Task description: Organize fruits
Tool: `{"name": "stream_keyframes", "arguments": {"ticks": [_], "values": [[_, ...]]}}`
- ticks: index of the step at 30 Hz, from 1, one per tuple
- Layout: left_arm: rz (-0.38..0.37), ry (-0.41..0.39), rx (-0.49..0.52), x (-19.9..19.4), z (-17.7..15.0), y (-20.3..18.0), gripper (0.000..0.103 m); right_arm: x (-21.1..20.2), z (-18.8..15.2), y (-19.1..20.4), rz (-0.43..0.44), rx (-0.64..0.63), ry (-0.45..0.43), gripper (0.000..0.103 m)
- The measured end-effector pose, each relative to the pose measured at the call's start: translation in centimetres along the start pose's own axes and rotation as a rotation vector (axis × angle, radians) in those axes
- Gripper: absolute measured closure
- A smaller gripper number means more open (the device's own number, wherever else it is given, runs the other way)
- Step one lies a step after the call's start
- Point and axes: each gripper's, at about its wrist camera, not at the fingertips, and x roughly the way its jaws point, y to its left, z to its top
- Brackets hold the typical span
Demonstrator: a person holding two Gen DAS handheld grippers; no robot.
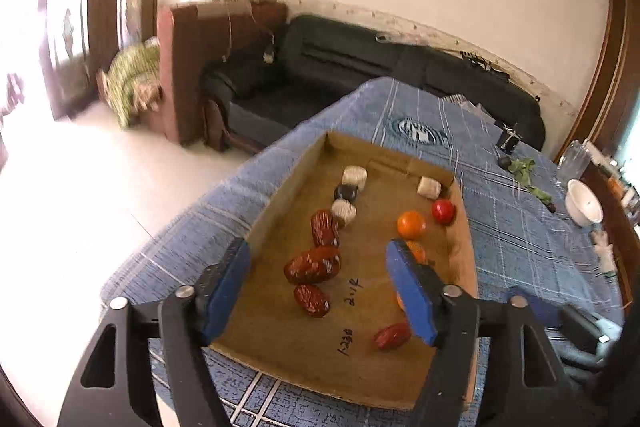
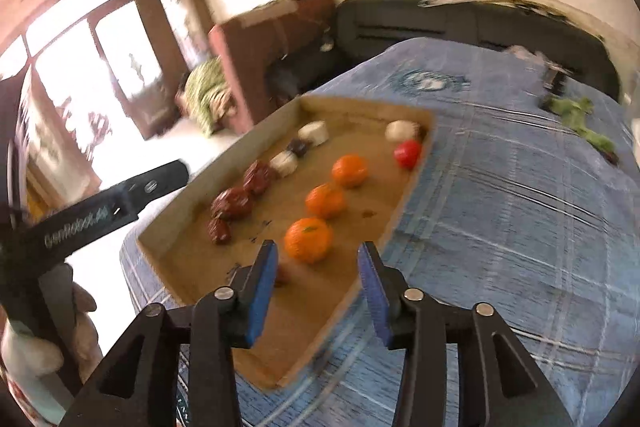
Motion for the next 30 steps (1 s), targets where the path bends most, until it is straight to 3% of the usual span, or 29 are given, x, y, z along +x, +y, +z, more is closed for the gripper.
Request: {"name": "stream_keyframes", "arguments": {"ticks": [3,7,13,30], "values": [[0.041,-0.045,0.033,-1.4,0.1,-1.8,0.014,-1.7,0.0,-2.1,-0.045,0.063,-0.037,0.047],[0.013,-0.052,0.071,-2.1,0.0,-4.1,0.013,-3.0,-0.4,-4.3,-0.117,0.103,-0.065,0.045],[0.017,-0.031,0.120,-1.7,-0.5,-6.6,0.013,-4.0,-1.4,-6.2,-0.158,0.134,-0.069,0.043],[0.025,-0.049,0.144,-1.9,-1.6,-7.9,0.013,-5.1,-2.8,-5.2,-0.245,0.053,-0.099,0.030]]}}
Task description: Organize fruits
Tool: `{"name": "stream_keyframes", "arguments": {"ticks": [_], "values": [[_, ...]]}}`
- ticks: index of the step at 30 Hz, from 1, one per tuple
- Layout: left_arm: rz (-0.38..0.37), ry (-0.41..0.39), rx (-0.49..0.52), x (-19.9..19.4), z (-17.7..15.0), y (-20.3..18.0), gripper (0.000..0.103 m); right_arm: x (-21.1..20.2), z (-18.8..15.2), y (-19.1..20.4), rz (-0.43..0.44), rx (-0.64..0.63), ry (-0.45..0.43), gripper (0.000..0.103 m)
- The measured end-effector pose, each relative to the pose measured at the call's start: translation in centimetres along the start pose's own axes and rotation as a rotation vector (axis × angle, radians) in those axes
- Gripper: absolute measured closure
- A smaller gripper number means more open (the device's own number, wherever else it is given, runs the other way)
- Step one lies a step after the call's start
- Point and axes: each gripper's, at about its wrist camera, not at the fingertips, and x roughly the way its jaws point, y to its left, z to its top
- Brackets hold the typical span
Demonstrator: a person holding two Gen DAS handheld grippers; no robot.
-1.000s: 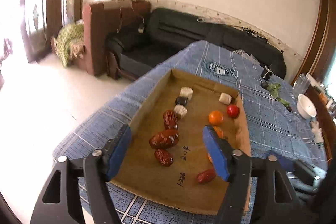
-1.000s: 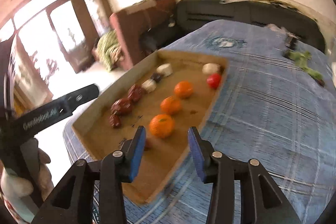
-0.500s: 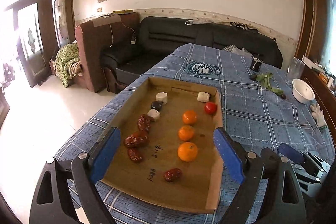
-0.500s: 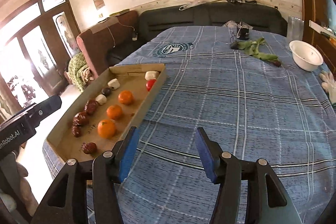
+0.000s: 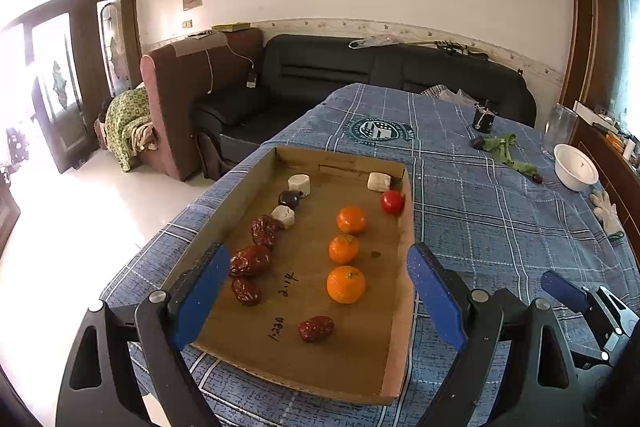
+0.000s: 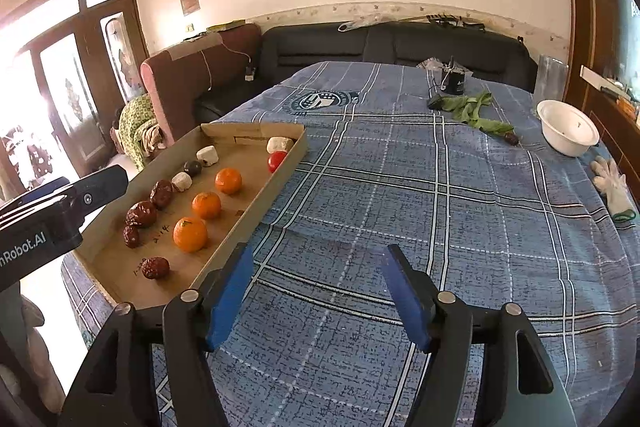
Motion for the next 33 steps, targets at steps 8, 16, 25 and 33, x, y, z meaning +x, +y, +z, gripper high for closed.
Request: {"name": "stream_keyframes", "arguments": {"ticks": [8,16,25,33], "values": [[0.026,-0.072,-0.037,-1.3,-0.2,1.0,0.012,0.1,-0.4,0.7,-0.009,-0.023,0.003,0.029],[0.047,-0.152,-0.101,-3.2,-0.5,2.1,0.004,0.0,-0.6,1.6,-0.002,-0.048,-0.001,0.029],[0.144,-0.182,-0.071,-3.3,-1.3,2.0,0.000,-0.3,-0.6,2.9,-0.005,-0.093,-0.027,0.018],[0.113,-0.144,-0.078,-2.6,-1.4,2.2,0.000,-0.2,-0.7,3.6,-0.008,-0.112,-0.031,0.014]]}}
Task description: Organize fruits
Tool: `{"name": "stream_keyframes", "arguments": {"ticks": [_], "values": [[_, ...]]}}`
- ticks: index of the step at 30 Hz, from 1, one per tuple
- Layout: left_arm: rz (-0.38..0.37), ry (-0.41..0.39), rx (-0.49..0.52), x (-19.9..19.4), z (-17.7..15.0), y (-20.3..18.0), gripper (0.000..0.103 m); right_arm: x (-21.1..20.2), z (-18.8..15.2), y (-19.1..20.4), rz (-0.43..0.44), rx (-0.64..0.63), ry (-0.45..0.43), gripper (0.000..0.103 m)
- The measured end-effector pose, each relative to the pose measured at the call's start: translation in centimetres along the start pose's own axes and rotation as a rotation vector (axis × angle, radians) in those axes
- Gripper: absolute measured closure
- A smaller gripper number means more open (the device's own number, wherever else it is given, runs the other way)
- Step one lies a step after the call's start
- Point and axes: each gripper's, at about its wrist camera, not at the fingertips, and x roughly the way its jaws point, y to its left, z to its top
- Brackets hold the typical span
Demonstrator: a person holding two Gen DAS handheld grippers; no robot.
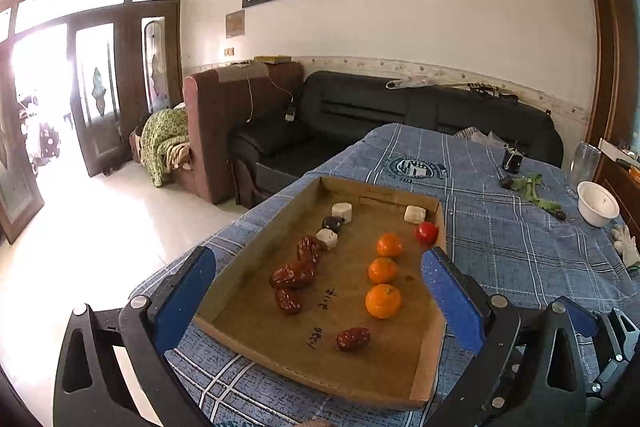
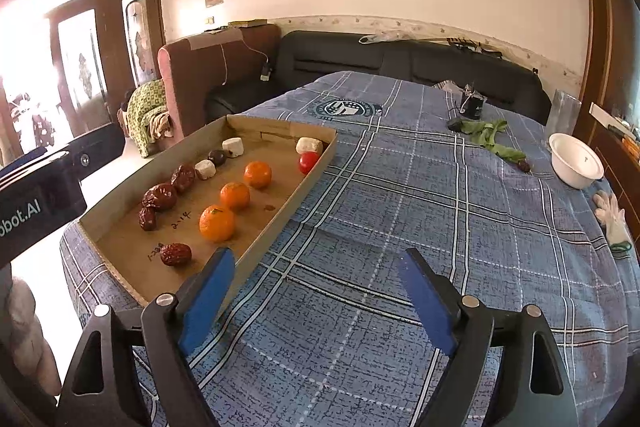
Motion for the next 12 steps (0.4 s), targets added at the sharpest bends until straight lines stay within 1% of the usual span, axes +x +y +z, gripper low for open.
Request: {"name": "stream_keyframes", "arguments": {"ticks": [3,10,12], "values": [[0.005,0.012,0.007,0.3,-0.1,-0.2,0.000,0.1,-0.1,0.1,0.003,0.004,0.004,0.013],[-0.011,0.041,0.030,0.6,-0.2,-1.2,0.000,0.2,-0.3,0.5,0.015,-0.012,0.009,0.012],[-0.008,0.047,0.045,0.6,-0.2,-1.8,0.000,0.1,-0.3,0.1,0.012,-0.006,0.005,0.010]]}}
